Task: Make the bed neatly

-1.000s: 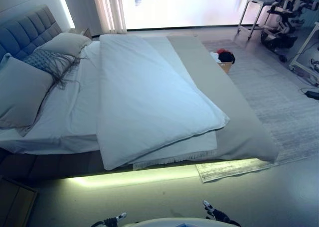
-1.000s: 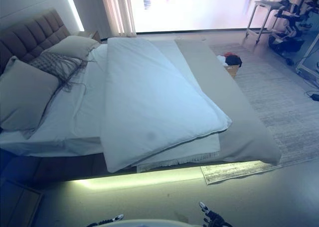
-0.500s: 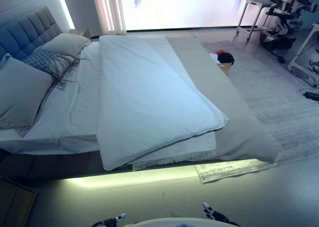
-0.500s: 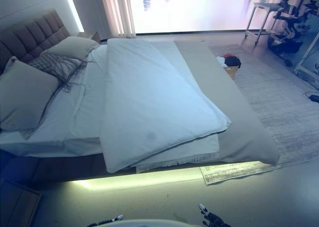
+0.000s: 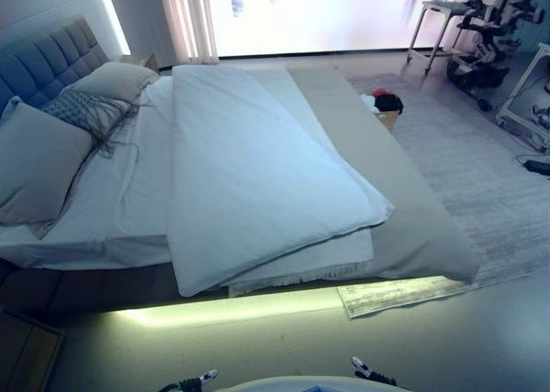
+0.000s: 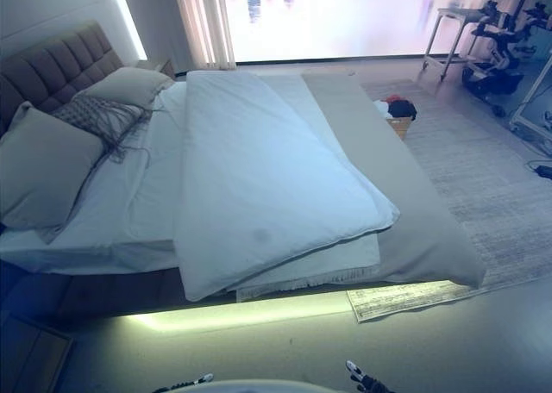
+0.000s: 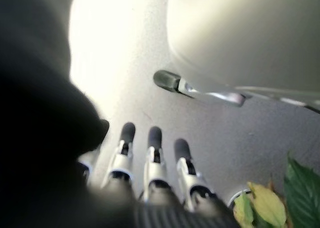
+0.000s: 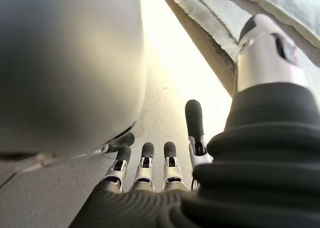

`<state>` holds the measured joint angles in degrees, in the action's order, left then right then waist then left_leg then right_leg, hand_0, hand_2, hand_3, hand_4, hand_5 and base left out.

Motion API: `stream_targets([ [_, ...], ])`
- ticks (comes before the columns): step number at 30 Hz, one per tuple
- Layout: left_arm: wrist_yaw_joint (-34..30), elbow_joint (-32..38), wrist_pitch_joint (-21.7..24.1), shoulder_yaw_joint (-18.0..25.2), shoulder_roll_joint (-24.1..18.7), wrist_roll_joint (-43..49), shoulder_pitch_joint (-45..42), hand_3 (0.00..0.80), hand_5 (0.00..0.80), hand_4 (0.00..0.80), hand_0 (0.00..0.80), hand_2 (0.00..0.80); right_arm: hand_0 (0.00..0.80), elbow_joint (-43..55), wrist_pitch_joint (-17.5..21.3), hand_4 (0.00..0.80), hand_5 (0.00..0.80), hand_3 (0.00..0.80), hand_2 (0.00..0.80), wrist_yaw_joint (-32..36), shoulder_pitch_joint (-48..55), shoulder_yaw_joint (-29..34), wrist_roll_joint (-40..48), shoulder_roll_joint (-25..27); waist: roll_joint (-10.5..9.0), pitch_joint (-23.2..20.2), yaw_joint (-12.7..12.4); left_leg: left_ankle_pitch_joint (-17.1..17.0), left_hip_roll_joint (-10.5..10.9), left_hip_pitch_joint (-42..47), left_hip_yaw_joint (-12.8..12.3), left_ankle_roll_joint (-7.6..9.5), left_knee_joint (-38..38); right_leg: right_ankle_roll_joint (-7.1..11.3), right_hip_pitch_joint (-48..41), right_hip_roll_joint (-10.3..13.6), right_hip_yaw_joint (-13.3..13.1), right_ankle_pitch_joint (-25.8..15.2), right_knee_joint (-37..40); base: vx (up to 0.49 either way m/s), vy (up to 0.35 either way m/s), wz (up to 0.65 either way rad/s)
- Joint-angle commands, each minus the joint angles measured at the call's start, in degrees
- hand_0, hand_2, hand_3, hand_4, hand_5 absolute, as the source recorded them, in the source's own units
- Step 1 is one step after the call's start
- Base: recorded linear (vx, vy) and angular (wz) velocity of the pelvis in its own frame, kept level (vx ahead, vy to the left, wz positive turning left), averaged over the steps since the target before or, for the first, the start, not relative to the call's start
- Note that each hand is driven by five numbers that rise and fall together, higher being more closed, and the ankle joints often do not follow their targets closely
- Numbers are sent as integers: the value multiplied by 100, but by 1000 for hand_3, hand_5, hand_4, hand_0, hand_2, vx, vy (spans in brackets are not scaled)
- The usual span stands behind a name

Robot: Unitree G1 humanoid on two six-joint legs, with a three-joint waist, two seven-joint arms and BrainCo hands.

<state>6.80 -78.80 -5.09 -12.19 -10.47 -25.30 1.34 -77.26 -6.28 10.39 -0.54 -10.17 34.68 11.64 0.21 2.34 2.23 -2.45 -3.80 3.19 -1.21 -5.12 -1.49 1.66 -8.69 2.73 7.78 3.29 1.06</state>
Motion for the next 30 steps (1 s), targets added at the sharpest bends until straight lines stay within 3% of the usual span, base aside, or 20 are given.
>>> stream_targets([
  [1,12,-165,220,51,170,-3,405,0,0,0,0,0,0,-232,-188,0,0,0,0,62,-480,-175,-174,-117,-246,742,-187,-154,68,-851,-251,64,-2110,-135,198,99,-171,-152,-514,103,24,21],
  [3,-86,-129,267,98,161,-29,408,0,0,0,0,0,0,-257,-198,0,0,0,0,-6,-514,-150,-192,-31,-104,839,-235,-495,-132,-1009,-349,-56,-1567,-94,30,8,-251,-39,-521,191,167,-2],
  [5,-127,-92,269,51,152,-92,398,0,0,0,0,0,0,-316,-166,0,0,0,0,-37,-549,-70,-126,45,30,876,-326,-783,-312,-1074,-469,-125,-479,21,-278,-44,-405,66,-367,297,265,-21],
  [7,-74,-79,247,-11,153,-166,426,0,0,0,0,0,0,-360,-167,0,0,0,0,-45,-555,20,-29,97,23,908,-445,-946,-383,-1178,-416,-151,494,99,-642,3,-637,192,-220,370,237,-17],
  [10,-50,-141,246,119,179,-161,407,0,0,0,0,0,0,-423,-218,0,0,0,0,-119,-496,245,126,95,-44,793,-476,-770,-273,-1155,-476,-9,375,239,-995,247,-774,370,-164,323,223,-3],
  [15,-54,-217,266,217,-14,50,378,0,0,0,0,0,0,-396,-60,0,0,0,0,193,-269,432,257,-63,-117,547,-506,-375,-138,-1167,-612,183,-349,496,-982,730,-342,374,-441,274,167,-33],
  [19,-179,-186,208,179,-119,232,492,0,0,0,0,0,0,-312,14,0,0,0,0,228,-271,425,412,-160,-115,352,-491,-199,-21,-1156,-736,383,-464,605,-961,892,-273,374,-593,219,186,-23],
  [20,-192,-185,186,143,-111,261,522,0,0,0,0,0,0,-296,2,0,0,0,0,185,-272,428,437,-175,-121,301,-491,-172,26,-1161,-741,420,-459,626,-950,931,-283,309,-649,179,175,3],
  [23,-194,-170,156,11,-86,323,545,0,0,0,0,0,0,-310,-6,0,0,0,0,12,-259,504,437,-178,-99,226,-438,-92,164,-997,-826,557,-333,694,-359,1286,-190,-546,-1601,178,161,-6],
  [26,-189,-157,63,-79,-121,309,534,0,0,0,0,0,0,-367,-15,0,0,0,0,-14,-257,504,468,-98,40,346,-170,-88,219,-461,-668,559,68,522,735,882,-252,-594,-1727,238,70,-26],
  [27,-197,-170,67,-119,-137,287,545,0,0,0,0,0,0,-398,17,0,0,0,0,29,-262,463,529,-79,72,401,-99,-88,212,-344,-576,524,160,454,928,680,-278,-428,-1510,184,-98,3],
  [28,-184,-165,77,-134,-152,274,562,0,0,0,0,0,0,-412,25,0,0,0,0,70,-289,436,576,-54,44,457,-47,-44,262,-278,-503,507,222,447,1147,565,-276,-527,-1156,104,-159,27],
  [30,-121,-116,91,-95,-172,181,658,0,0,0,0,0,0,-410,29,0,0,0,0,123,-431,406,615,-22,-55,581,100,176,397,-201,-419,490,244,571,1856,558,-324,-1250,-519,46,-201,26],
])
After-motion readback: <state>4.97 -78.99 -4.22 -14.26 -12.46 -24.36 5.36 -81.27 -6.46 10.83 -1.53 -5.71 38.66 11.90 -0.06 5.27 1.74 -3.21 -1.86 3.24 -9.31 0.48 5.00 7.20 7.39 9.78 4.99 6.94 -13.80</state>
